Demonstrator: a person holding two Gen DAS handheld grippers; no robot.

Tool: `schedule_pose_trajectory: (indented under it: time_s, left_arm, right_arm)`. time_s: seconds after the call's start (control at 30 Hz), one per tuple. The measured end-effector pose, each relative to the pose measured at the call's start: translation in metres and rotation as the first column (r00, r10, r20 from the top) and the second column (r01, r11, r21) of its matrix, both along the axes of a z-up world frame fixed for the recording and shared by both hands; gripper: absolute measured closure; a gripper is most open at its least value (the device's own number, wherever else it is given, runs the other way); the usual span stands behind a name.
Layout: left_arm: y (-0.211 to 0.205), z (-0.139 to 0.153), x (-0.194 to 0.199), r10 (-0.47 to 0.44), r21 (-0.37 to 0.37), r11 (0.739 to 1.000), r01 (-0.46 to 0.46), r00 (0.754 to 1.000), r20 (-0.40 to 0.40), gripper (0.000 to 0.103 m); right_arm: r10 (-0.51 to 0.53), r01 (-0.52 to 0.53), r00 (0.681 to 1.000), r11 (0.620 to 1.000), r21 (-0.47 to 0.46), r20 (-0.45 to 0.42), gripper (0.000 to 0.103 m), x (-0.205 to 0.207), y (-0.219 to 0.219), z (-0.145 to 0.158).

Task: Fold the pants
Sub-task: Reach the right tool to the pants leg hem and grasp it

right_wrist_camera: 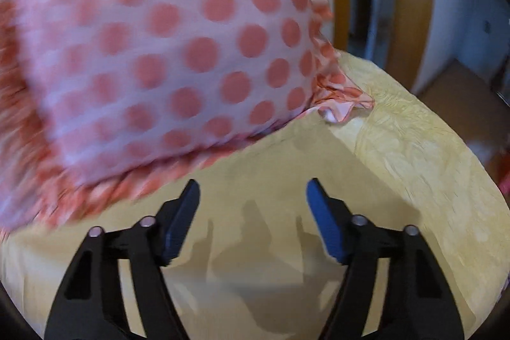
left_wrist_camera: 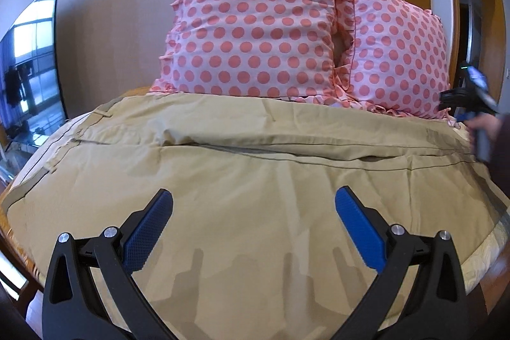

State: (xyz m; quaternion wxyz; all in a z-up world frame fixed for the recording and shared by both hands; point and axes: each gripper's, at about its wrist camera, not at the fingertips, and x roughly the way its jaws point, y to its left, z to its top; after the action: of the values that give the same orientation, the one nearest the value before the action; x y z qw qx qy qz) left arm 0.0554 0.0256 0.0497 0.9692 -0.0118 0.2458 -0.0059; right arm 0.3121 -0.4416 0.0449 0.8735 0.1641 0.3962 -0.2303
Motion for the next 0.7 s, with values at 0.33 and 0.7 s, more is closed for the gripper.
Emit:
schedule_pose_trajectory:
  time_s: [0.33,0.7]
  left_arm:
    - [-0.012,-0.009,0.018,-0.046,0.025,0.999,0.047,0.998,-0.036,0.001]
    - [0.013,-0.003,0.007,-0.04,-0.1,0.994,0.038,0.999,-0.026,0.001]
  right_arm:
    - [-0.16,0.15,0.977,0.986,-0.076,-0.141,0.051,0.076,-0.031,-0.05]
    - [-0.098,0.045,0.964,0.976,0.212,0.245,0.097,-0.041,-0.055,-0.039]
